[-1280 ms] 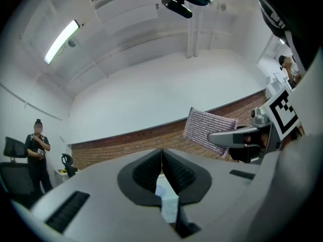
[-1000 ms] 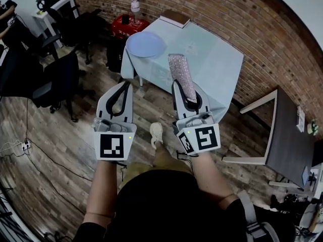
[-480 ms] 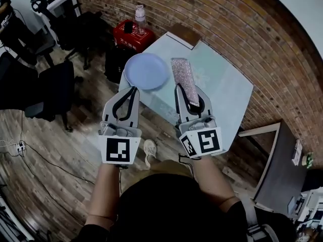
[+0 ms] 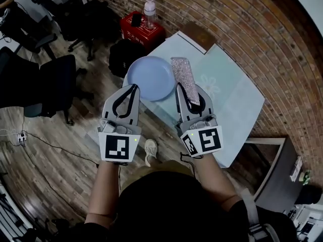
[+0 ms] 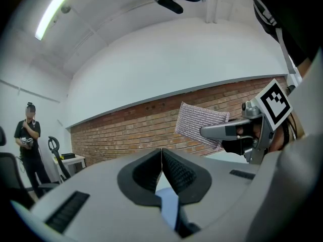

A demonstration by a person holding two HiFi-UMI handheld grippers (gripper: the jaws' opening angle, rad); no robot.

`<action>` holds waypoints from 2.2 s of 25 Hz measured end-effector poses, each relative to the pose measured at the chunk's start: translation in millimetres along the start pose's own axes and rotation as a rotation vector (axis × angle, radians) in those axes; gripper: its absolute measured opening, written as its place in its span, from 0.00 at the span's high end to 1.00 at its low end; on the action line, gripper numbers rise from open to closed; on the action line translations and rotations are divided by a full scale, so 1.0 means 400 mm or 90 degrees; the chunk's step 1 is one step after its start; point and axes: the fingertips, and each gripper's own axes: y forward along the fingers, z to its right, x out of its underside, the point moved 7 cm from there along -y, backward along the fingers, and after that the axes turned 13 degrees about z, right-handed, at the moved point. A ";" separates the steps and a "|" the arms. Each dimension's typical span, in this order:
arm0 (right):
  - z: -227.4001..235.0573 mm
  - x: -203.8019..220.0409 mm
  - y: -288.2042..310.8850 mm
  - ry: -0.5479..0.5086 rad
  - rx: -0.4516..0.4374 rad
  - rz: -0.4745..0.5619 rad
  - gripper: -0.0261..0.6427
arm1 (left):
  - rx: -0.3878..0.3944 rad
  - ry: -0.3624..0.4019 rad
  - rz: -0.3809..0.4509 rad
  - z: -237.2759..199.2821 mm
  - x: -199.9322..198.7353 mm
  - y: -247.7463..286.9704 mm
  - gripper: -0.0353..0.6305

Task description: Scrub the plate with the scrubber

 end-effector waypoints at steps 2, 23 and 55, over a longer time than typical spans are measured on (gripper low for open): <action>0.018 0.018 0.012 0.008 -0.002 -0.005 0.83 | -0.011 -0.013 -0.011 -0.008 0.020 0.019 0.91; 0.064 0.130 0.052 0.055 -0.015 -0.041 0.83 | 0.002 0.003 -0.070 -0.029 0.107 0.068 0.91; -0.061 0.437 0.346 0.047 0.047 -0.209 0.83 | 0.187 -0.114 -0.198 -0.335 0.595 0.134 0.91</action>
